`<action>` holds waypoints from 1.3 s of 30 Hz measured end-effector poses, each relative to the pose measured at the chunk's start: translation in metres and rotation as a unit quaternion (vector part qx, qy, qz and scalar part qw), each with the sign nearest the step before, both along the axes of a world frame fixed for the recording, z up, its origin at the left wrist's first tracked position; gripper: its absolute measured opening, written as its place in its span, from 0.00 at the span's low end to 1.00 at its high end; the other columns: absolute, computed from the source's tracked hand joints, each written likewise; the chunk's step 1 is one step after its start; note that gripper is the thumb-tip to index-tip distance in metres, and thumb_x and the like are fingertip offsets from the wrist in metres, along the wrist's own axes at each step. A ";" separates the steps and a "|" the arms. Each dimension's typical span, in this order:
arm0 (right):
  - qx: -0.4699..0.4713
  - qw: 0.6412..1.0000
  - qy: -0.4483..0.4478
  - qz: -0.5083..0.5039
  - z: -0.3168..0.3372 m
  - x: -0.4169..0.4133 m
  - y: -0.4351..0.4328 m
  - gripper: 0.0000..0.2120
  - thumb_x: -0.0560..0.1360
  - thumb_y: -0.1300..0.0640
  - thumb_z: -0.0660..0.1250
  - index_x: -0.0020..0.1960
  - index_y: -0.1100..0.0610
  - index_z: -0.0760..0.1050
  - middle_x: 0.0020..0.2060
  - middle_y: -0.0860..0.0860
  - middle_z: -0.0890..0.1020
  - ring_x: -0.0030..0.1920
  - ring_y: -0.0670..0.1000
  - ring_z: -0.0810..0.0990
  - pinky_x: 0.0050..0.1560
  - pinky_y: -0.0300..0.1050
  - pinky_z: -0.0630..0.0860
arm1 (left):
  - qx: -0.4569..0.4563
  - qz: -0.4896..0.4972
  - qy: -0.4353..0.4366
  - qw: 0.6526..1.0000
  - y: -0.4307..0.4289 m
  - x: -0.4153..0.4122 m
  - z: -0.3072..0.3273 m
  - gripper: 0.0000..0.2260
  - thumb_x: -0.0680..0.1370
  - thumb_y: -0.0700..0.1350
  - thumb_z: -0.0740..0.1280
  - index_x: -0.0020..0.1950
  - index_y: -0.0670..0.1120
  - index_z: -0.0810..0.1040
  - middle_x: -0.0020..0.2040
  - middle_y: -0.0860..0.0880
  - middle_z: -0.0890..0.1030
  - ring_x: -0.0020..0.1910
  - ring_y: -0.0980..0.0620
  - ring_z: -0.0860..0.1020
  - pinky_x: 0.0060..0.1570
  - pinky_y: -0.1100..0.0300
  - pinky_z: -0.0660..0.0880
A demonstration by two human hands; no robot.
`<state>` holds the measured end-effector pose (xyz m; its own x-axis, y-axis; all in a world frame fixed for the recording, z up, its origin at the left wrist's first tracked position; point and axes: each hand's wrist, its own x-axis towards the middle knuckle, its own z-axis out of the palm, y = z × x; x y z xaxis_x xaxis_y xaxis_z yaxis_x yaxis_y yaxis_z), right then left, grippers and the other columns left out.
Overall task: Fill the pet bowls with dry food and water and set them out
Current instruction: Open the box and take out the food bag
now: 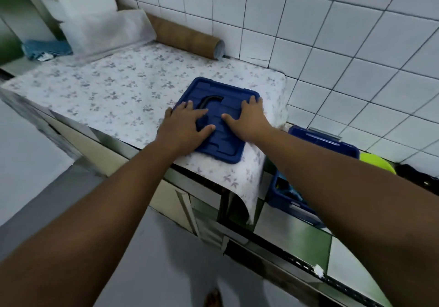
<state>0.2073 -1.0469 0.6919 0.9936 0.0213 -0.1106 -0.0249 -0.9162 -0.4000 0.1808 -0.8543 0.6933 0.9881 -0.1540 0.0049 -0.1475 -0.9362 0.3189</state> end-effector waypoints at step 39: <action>-0.201 0.979 -0.003 0.036 -0.077 -0.152 -0.243 0.08 0.77 0.53 0.61 0.55 0.50 0.75 0.48 0.52 0.82 0.56 0.58 0.78 0.59 0.55 0.60 | 0.256 -0.268 -0.030 0.928 -0.236 -0.038 -0.076 0.14 0.79 0.53 0.69 0.63 0.51 0.79 0.61 0.47 0.78 0.64 0.44 0.72 0.65 0.43 0.64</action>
<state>0.0557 -1.2901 0.6149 0.9918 0.0470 -0.1190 0.0464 -0.9989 -0.0075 0.1430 -1.0902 0.6169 0.7694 -0.6204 -0.1520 -0.6387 -0.7500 -0.1721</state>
